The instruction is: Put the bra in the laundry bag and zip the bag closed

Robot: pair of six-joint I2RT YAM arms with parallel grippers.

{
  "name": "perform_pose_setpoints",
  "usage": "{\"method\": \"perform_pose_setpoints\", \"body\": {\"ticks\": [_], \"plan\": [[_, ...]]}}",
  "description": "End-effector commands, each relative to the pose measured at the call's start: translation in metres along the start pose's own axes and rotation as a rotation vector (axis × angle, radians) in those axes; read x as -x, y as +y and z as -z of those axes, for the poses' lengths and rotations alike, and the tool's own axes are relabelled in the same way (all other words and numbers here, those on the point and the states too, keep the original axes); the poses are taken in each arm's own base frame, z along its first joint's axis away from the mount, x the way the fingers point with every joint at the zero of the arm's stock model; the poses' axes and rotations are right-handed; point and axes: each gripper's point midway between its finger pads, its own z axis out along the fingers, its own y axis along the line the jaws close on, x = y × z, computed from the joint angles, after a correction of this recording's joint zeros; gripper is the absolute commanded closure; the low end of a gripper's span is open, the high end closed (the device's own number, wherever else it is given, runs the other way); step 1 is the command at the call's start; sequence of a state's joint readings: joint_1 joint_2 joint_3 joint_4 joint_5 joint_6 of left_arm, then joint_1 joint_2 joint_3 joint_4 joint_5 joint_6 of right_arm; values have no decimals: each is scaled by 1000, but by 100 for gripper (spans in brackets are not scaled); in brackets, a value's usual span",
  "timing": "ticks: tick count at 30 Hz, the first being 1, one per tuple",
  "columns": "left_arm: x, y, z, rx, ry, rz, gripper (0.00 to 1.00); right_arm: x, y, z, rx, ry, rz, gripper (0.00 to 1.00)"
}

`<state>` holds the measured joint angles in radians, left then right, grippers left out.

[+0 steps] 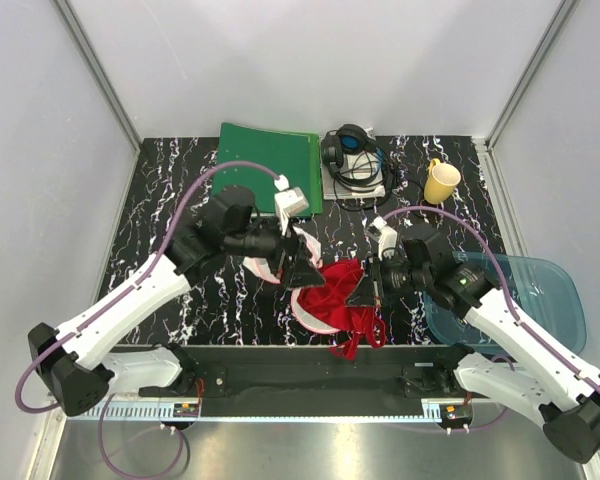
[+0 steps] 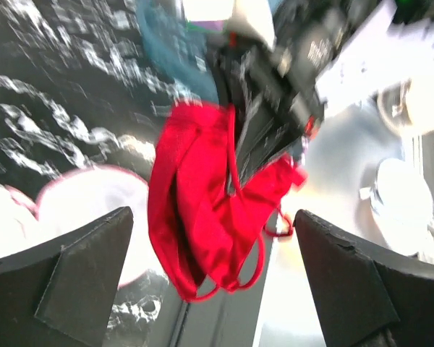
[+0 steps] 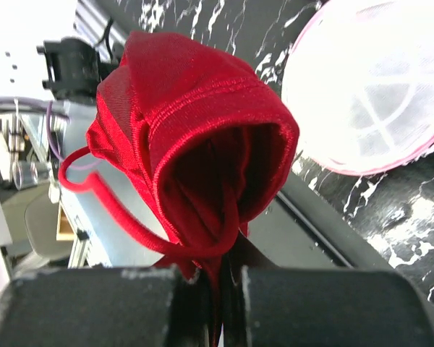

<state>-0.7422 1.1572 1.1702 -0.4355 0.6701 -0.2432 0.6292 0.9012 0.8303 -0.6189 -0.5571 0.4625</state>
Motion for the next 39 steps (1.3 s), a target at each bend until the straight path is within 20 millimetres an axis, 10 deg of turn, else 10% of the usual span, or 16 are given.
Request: {"method": "perform_pose_setpoints", "body": {"ticks": [1,11,29,39], "plan": [[-35,-22,-2,-127,101,-54,1,-3,22,4,82,46,62,100],[-84,-19,-34,-151,208,38,1,-10,33,-5,149,70,96,100],[-47,12,0,177,96,60,1,-33,42,-1,214,126,121,100],[-72,-13,-28,-119,262,126,1,-35,50,4,231,141,148,100]]}}
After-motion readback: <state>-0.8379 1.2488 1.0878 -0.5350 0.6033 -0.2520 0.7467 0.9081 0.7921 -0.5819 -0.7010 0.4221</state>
